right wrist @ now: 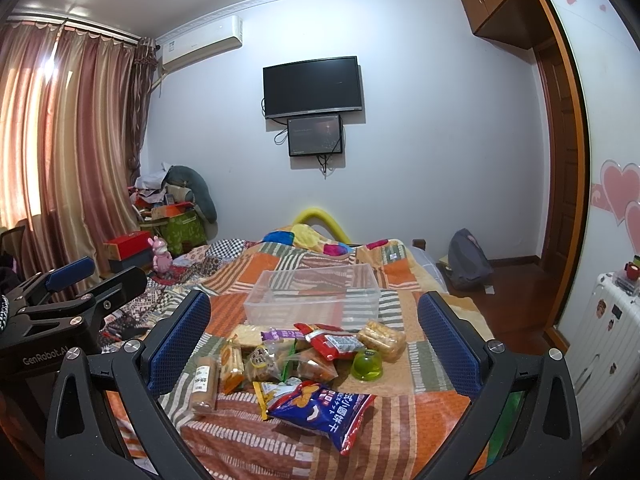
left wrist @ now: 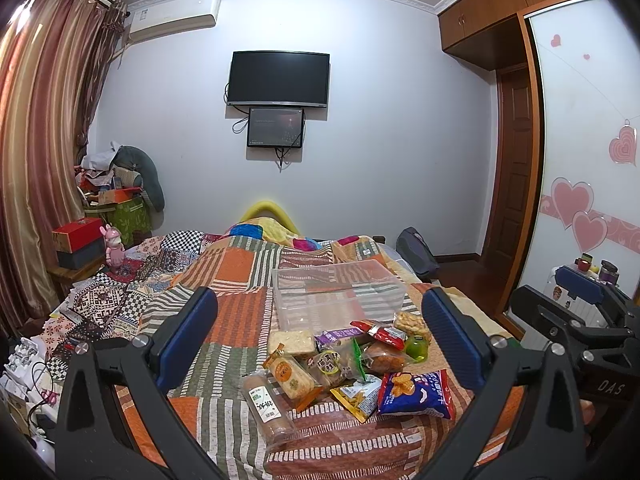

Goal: Organize snacks

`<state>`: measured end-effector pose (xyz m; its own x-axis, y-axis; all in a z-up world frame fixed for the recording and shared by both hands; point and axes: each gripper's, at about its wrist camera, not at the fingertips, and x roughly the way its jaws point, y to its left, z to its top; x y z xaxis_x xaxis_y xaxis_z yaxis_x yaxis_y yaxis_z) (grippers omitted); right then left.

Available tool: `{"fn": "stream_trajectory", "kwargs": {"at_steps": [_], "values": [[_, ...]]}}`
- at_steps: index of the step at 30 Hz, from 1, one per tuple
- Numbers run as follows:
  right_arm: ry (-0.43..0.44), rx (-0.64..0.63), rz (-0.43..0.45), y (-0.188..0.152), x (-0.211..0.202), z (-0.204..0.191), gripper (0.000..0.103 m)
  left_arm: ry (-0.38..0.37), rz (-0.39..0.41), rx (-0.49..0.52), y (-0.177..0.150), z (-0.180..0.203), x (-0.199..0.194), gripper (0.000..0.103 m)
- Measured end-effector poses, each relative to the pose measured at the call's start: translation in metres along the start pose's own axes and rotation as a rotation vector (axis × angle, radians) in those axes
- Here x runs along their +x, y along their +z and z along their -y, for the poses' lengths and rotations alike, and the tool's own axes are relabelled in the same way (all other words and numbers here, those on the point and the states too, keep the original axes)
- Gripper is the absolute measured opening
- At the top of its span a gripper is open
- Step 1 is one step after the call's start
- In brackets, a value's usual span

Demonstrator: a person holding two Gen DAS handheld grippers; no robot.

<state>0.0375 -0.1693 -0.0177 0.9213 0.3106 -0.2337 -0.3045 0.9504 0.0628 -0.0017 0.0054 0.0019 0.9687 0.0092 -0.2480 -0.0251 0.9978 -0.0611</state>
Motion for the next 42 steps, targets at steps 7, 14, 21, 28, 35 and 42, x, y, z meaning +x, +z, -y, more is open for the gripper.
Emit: {"fn": "stream_trajectory", "kwargs": {"at_steps": [7, 14, 21, 28, 35, 42], "values": [[0.0, 0.001, 0.0, 0.0, 0.0, 0.0, 0.103, -0.001, -0.001, 0.0, 0.0, -0.001, -0.001, 0.103], [0.0, 0.003, -0.003, 0.001, -0.001, -0.002, 0.103, -0.001, -0.002, 0.001, 0.0, 0.0, -0.001, 0.103], [0.002, 0.0, -0.002, 0.0, 0.001, -0.003, 0.103, -0.015, -0.015, 0.007, -0.001, -0.001, 0.001, 0.103], [0.017, -0.011, -0.015, -0.007, 0.009, 0.0, 0.096, -0.04, -0.055, 0.005, -0.005, -0.003, 0.017, 0.102], [0.038, -0.02, -0.142, -0.026, 0.038, 0.008, 0.08, -0.025, -0.167, 0.026, -0.019, -0.015, 0.047, 0.081], [0.056, -0.007, -0.341, -0.06, 0.075, 0.029, 0.077, -0.002, -0.364, 0.043, -0.053, -0.046, 0.096, 0.066]]}}
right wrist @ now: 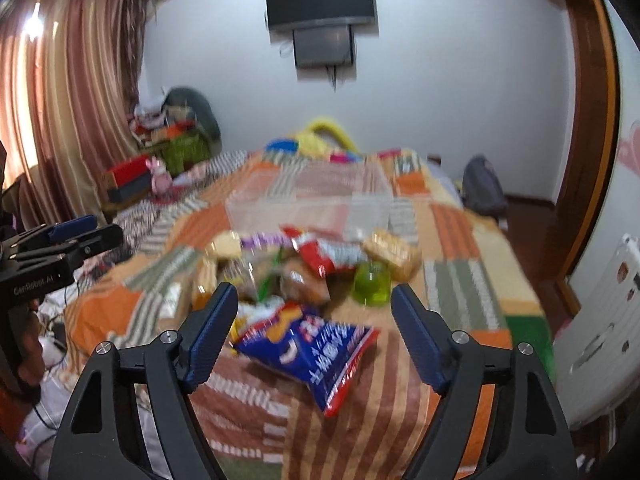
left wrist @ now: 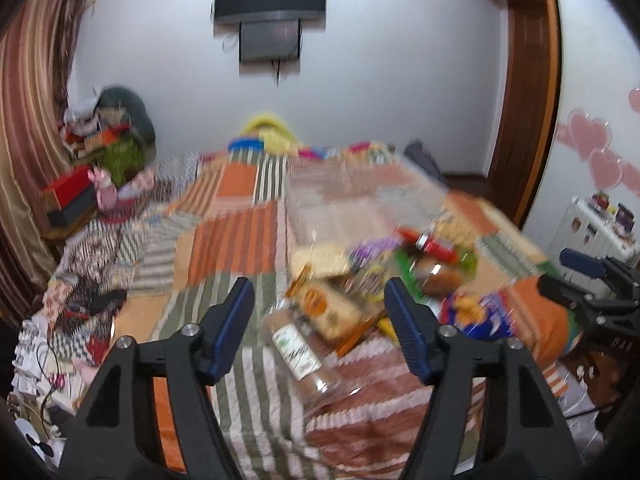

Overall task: Organize snacks
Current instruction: 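Grasp the cracker roll with the left tool while the right tool grasps the blue biscuit bag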

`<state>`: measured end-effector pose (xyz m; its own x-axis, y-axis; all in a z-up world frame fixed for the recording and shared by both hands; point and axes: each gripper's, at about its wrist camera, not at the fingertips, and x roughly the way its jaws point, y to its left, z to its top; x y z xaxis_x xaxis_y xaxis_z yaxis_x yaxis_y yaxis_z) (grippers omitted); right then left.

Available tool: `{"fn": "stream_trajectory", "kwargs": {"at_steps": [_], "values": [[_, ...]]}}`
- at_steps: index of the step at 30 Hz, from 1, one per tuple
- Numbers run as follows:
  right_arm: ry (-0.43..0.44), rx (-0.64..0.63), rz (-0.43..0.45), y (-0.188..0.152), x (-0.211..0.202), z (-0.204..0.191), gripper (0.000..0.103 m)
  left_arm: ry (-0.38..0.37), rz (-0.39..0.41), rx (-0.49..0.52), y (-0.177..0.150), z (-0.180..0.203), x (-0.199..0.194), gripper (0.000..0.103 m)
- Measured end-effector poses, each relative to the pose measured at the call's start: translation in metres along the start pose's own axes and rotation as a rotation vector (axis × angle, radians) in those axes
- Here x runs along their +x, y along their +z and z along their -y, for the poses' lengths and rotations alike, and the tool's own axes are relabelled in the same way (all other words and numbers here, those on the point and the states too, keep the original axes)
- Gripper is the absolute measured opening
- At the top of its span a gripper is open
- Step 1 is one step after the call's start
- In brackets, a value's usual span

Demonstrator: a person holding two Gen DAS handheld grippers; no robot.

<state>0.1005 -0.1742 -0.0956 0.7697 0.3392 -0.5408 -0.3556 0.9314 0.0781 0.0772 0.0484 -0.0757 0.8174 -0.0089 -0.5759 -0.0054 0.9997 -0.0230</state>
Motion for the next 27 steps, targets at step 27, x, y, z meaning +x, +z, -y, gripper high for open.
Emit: {"fn": "stream_trajectory", "kwargs": {"at_steps": [27], "values": [[0.094, 0.142, -0.274, -0.021, 0.091, 0.014, 0.103, -0.024, -0.356, -0.105, -0.068, -0.039, 0.144, 0.063]]}}
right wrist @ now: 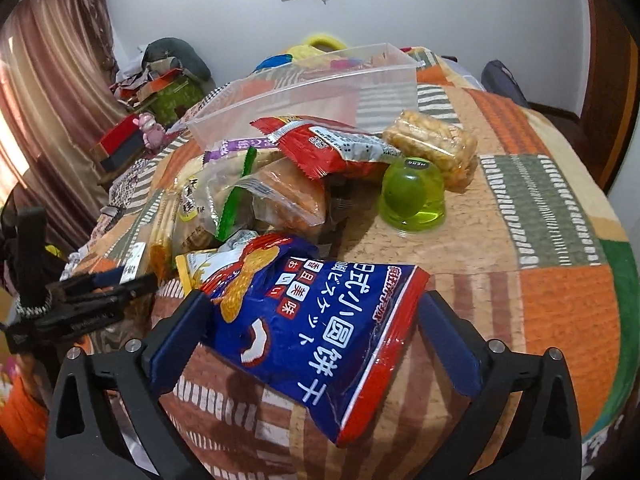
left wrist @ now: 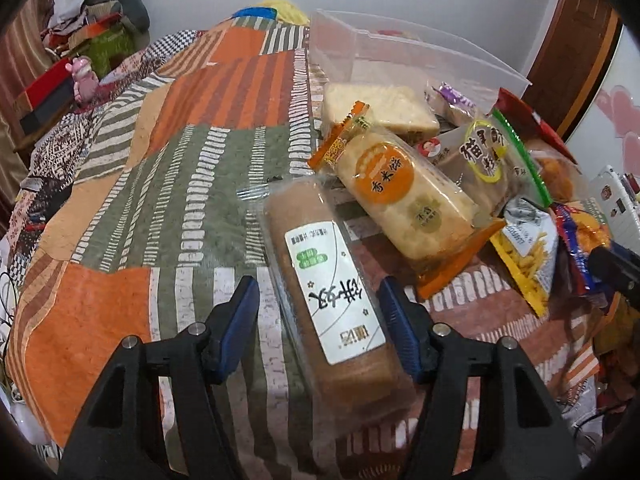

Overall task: Organize snacks
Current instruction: 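Grasp the cracker roll with the left tool while the right tool grasps the blue biscuit bag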

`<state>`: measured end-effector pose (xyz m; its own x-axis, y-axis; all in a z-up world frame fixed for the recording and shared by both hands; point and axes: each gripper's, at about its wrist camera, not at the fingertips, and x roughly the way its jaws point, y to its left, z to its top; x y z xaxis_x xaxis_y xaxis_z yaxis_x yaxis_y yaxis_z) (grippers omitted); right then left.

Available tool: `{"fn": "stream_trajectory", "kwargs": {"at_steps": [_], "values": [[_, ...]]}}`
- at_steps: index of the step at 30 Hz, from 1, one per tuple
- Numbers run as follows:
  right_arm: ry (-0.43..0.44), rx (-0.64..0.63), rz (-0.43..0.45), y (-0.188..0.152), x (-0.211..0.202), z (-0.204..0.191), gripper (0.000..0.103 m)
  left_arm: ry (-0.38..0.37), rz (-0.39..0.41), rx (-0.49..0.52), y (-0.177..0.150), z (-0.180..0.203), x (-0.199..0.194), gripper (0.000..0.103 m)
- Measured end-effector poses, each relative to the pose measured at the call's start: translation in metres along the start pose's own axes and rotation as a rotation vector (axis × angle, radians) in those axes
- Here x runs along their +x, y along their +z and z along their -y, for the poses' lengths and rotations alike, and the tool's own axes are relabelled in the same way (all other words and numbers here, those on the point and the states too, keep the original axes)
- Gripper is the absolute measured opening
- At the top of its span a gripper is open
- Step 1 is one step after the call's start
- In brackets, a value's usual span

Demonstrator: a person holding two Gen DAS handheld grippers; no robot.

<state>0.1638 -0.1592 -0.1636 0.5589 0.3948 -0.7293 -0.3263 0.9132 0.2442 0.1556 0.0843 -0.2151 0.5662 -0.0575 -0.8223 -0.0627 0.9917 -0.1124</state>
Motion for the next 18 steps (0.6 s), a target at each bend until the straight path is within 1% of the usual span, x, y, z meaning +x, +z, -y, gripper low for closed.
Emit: {"fn": "stream_trajectory", "kwargs": {"at_steps": [3, 4, 5, 6, 7, 8, 10, 13, 18], "values": [[0.001, 0.0, -0.015, 0.002, 0.006, -0.001, 0.102, 0.009, 0.012, 0.007, 0.002, 0.0, 0.003, 0.063], [0.022, 0.01, -0.034, 0.0, 0.012, 0.0, 0.097, 0.008, 0.01, 0.005, 0.002, 0.0, 0.004, 0.062], [0.029, 0.009, -0.034, 0.0, 0.013, -0.001, 0.092, 0.007, 0.01, 0.005, 0.002, 0.0, 0.003, 0.06], [0.023, -0.012, -0.029, -0.001, 0.013, -0.004, 0.08, 0.003, 0.01, 0.007, 0.001, 0.0, 0.002, 0.057], [0.022, -0.032, -0.023, -0.002, 0.012, -0.007, 0.071, -0.005, 0.008, 0.011, 0.0, 0.001, 0.001, 0.047], [0.033, -0.036, -0.022, -0.003, 0.01, -0.009, 0.07, -0.003, 0.006, 0.017, -0.001, 0.001, -0.001, 0.041], [0.056, -0.024, -0.019, -0.003, 0.008, -0.006, 0.065, 0.031, 0.009, 0.031, -0.002, 0.004, -0.003, 0.038], [0.089, 0.01, -0.018, -0.002, 0.002, 0.005, 0.062, 0.024, 0.007, 0.021, -0.003, 0.002, -0.007, 0.036], [0.067, -0.009, 0.003, -0.002, -0.012, 0.01, 0.061, 0.036, 0.019, 0.0, -0.005, -0.005, -0.021, 0.036]]}}
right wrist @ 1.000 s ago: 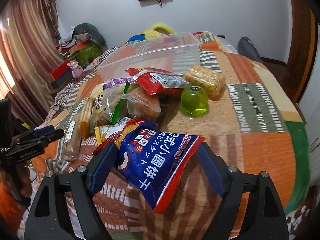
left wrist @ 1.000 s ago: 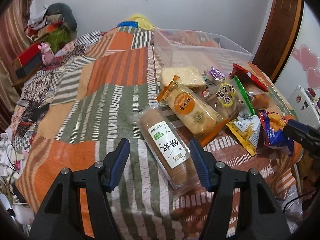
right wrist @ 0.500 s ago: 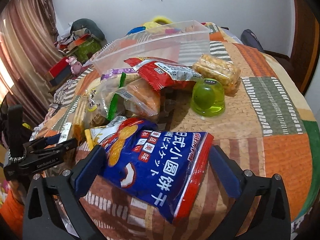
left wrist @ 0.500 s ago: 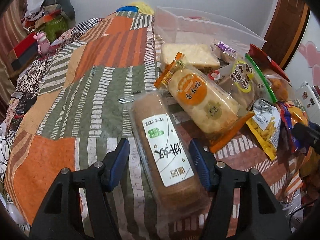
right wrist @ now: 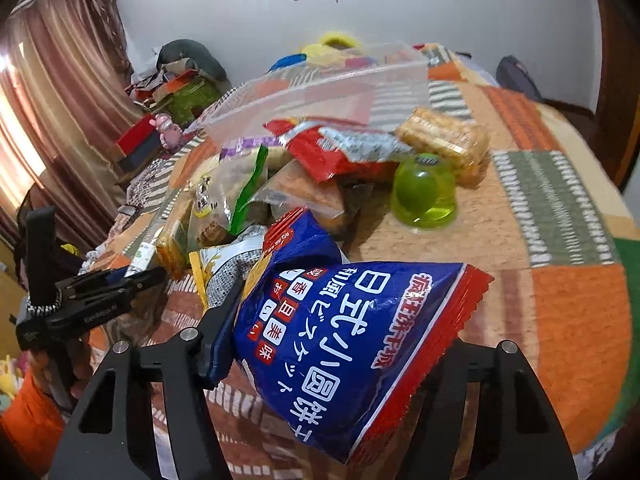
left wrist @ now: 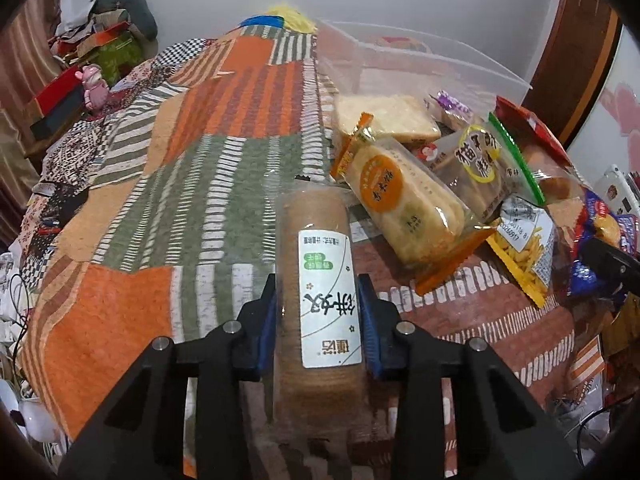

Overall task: Organize snacks
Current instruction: 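Grasp the cracker roll with the left tool while the right tool grasps the blue biscuit bag, then drop the cracker roll into the clear box with the left tool while the right drops the blue bag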

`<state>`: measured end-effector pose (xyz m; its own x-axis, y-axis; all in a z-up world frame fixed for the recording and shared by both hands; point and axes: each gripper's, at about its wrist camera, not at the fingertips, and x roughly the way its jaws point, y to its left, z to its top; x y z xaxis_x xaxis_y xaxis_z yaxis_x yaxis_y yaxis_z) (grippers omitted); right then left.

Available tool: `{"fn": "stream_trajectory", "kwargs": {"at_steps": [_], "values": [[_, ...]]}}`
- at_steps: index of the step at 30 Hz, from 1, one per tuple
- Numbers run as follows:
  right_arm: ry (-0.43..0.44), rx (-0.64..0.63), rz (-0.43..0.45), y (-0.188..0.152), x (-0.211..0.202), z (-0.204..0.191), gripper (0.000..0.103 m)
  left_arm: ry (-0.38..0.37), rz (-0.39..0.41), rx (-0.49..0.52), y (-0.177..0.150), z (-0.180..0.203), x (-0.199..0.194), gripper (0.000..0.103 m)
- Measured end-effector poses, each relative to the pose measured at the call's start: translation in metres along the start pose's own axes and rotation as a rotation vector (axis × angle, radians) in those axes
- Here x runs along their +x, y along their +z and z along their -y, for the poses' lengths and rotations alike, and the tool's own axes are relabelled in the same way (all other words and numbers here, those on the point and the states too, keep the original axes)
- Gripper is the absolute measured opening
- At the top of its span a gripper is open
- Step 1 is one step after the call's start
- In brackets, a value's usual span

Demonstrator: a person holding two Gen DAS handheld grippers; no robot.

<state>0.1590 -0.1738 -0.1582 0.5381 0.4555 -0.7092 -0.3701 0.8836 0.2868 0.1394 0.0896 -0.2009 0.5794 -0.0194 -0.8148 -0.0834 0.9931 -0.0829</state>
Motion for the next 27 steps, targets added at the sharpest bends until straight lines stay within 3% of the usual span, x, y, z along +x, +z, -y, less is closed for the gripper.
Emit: {"fn": "stream_trajectory", "kwargs": {"at_steps": [8, 16, 27], "values": [[-0.021, -0.001, 0.097, 0.019, -0.028, 0.003, 0.061, 0.015, 0.088, -0.013, 0.016, -0.005, -0.038, 0.036], [-0.056, -0.042, 0.219, 0.058, -0.041, -0.003, 0.061, -0.03, 0.209, 0.016, 0.062, 0.017, -0.066, 0.036], [-0.079, -0.102, 0.293, 0.108, -0.012, -0.017, 0.061, -0.075, 0.268, 0.018, 0.138, 0.055, -0.049, 0.036]]}}
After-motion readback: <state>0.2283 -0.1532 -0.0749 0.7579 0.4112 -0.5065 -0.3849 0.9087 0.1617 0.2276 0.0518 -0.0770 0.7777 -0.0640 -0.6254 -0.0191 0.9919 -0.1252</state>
